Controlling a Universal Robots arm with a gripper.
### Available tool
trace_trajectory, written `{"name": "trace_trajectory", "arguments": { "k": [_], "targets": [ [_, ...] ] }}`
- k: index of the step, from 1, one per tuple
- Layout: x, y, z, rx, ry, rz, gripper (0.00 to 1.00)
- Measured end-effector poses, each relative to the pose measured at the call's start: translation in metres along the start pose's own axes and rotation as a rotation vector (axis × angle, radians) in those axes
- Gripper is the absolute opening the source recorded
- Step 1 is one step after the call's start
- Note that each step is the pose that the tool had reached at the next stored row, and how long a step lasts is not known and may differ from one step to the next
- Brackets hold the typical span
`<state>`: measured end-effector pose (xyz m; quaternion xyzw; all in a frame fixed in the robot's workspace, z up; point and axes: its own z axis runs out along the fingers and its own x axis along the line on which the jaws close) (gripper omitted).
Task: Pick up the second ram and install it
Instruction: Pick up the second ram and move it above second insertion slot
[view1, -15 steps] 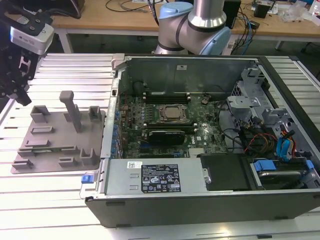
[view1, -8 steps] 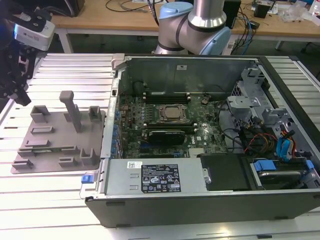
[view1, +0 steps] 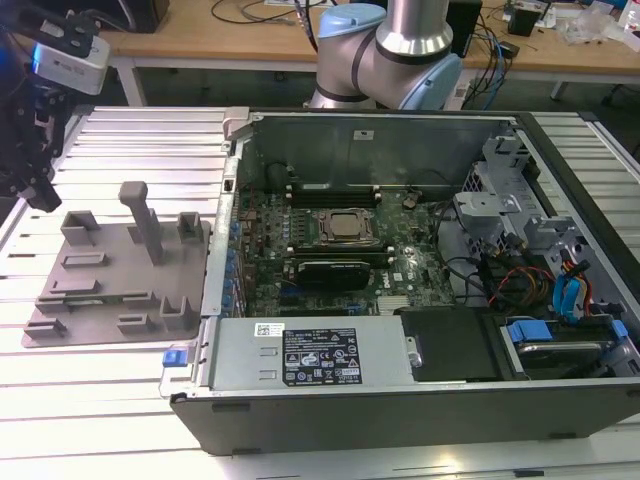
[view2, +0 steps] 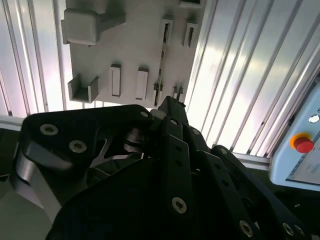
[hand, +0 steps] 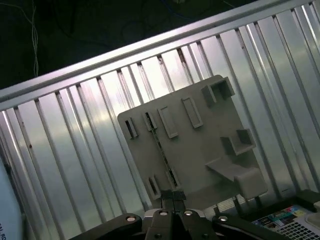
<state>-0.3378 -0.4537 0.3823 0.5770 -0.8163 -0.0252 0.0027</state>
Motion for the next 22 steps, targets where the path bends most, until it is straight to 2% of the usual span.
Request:
{"name": "trace_trajectory", "arguments": {
  "k": [2,3,6,9,15,19,22],
  "targets": [
    [0.0,0.0,0.0,-0.0005,0.0008,-0.017,0.08],
    [0.0,0.0,0.0,-0.0011,0.0019,-0.043,0.08],
    [0.0,0.0,0.0,-0.0019,0.0033,-0.074,0.08],
    [0.0,0.0,0.0,-0.0032,0.0057,-0.128,0.08],
    [0.0,0.0,0.0,-0.0049,0.0088,-0.196,0.08],
    [0.0,0.0,0.0,-0.0065,0.0116,-0.26,0.08],
    [0.0,0.0,0.0,-0.0065,0.0116,-0.261,0.08]
  ]
}}
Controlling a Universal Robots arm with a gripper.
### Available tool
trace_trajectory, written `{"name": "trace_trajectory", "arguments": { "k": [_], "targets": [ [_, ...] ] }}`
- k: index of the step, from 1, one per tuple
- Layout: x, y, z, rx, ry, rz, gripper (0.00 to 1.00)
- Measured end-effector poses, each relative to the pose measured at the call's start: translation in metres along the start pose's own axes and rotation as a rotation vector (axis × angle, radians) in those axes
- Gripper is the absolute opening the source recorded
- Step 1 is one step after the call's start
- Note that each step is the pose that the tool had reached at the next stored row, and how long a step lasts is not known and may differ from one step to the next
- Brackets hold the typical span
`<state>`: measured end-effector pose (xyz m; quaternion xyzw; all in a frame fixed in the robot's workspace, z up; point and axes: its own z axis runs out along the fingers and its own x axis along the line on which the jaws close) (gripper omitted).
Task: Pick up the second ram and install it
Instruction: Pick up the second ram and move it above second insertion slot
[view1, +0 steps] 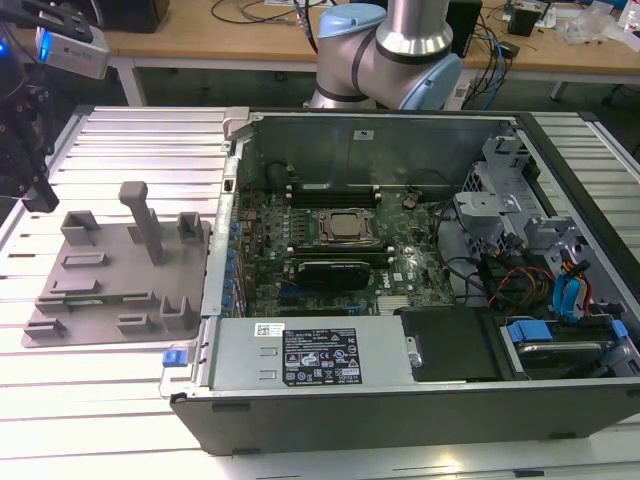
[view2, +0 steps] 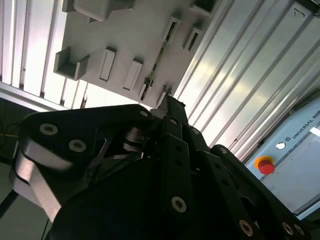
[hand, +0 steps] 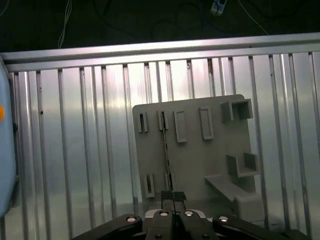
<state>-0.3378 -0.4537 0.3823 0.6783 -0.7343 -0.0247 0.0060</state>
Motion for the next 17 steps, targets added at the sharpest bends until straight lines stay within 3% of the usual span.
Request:
{"name": "trace_trajectory", "arguments": {
  "k": [4,7,8,17],
  "targets": [
    [0.0,0.0,0.0,0.0,-0.0003,0.0,0.09],
    [0.0,0.0,0.0,0.0,-0.0005,0.0,0.27],
    [0.0,0.0,0.0,0.0,-0.0005,0.0,0.4],
    [0.0002,-0.0004,0.008,0.0,-0.0007,0.0,0.4]
  ]
}}
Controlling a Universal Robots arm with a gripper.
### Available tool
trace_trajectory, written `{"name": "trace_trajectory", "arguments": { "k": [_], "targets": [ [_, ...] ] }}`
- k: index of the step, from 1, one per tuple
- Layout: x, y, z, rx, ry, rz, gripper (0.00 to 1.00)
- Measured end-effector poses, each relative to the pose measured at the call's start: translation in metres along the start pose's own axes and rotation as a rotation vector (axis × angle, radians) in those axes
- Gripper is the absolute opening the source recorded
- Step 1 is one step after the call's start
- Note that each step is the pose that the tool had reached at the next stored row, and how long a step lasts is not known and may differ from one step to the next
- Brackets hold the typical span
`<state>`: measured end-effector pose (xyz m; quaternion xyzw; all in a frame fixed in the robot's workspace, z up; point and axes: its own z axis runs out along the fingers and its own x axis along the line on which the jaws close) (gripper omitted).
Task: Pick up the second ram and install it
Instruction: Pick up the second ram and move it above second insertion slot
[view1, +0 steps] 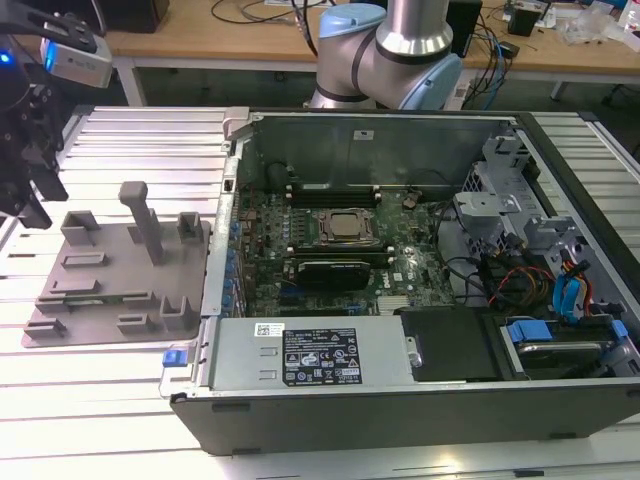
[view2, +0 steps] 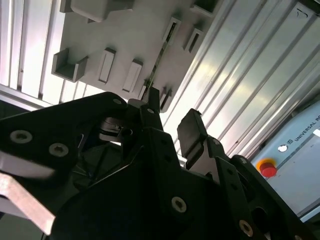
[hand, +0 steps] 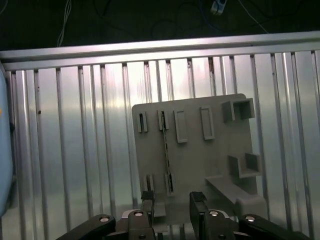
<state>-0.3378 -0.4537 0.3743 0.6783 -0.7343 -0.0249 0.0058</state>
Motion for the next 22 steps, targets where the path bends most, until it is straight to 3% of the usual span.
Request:
{"name": "trace_trajectory", "arguments": {
  "k": [12,22],
  "targets": [
    [0.0005,-0.0009,0.0217,0.0,0.0,0.0,0.4],
    [0.0008,-0.0013,0.0303,0.0,0.0001,0.0,0.4]
  ]
}}
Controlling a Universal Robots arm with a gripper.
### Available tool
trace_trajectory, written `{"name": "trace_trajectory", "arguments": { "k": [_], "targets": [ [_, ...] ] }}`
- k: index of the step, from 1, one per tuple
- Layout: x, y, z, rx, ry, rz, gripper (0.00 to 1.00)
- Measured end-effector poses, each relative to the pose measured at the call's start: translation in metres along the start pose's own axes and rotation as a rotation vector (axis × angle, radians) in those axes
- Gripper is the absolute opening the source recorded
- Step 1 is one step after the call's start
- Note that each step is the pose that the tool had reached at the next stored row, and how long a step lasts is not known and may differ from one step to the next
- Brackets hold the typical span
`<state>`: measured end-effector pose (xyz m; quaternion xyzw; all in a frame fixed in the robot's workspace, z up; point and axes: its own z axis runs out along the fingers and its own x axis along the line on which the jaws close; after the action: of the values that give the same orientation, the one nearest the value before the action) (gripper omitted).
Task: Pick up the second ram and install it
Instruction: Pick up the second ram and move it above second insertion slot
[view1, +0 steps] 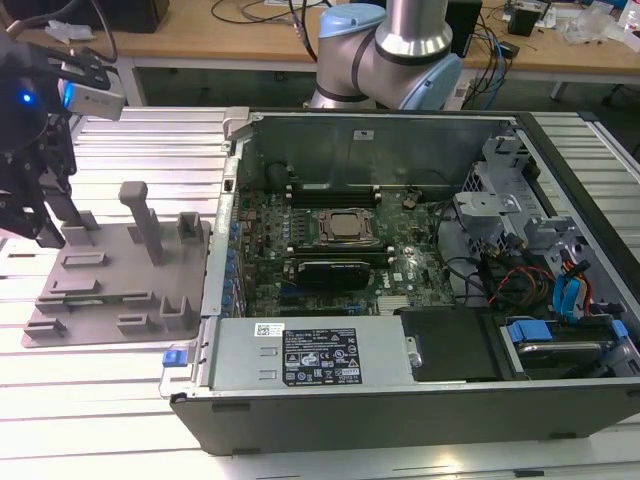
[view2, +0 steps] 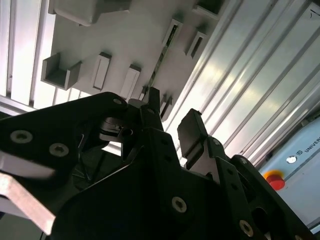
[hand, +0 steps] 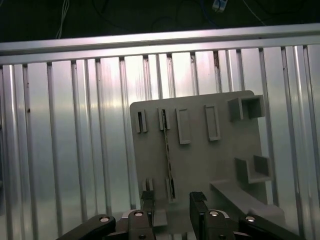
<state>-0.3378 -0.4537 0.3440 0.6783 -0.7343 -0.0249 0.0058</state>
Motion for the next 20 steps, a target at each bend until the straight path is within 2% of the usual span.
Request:
{"name": "trace_trajectory", "arguments": {
  "k": [7,20],
  "targets": [
    [0.0003,-0.0005,0.0113,-0.0001,-0.0001,0.0,0.4],
    [0.0007,-0.0012,0.0266,0.0,-0.0001,0.0,0.4]
  ]
}}
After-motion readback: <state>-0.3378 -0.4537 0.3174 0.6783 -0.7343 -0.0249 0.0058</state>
